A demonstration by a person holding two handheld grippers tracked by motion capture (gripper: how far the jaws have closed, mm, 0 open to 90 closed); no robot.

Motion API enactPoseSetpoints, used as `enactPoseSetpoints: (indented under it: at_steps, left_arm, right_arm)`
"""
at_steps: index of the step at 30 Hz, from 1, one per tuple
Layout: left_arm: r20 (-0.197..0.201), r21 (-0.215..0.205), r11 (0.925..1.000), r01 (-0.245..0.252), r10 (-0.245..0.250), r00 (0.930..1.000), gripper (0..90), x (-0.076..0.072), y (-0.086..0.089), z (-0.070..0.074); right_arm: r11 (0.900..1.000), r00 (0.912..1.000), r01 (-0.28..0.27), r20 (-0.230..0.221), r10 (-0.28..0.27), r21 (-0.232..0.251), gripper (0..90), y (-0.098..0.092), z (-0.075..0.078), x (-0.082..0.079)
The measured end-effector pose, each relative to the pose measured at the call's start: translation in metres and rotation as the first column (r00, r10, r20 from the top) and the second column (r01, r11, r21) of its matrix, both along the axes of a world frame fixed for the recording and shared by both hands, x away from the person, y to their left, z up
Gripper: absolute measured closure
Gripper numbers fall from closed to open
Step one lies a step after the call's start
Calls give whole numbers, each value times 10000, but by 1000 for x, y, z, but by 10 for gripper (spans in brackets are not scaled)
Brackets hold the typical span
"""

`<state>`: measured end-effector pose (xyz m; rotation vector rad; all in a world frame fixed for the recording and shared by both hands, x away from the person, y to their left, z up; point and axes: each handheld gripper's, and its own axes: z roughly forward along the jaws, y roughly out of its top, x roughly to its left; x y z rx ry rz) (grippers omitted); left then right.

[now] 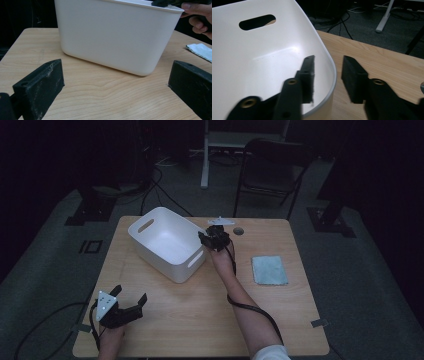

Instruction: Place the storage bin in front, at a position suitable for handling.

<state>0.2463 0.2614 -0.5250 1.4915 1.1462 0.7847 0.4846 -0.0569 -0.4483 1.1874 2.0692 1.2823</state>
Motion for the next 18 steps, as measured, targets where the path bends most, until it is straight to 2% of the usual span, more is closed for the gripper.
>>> enactPoseSetpoints:
  at_steps: [7, 10, 18]
  left_arm:
    - [-12, 115, 9999, 39, -39, 10000, 0, 1, -1, -1]
    - [5, 126, 9999, 61, -61, 10000, 0, 1, -3, 0]
    - [-55, 170, 9998, 93, -92, 9999, 0, 2, -4, -1]
  right_arm:
    - [9993, 9997, 20, -224, -29, -362, 782, 5, 1, 5]
    - [9984, 9992, 87, -373, -108, -555, 798, 8, 1, 7]
    - [9987, 9986, -130, -526, 104, -492, 806, 6, 2, 9]
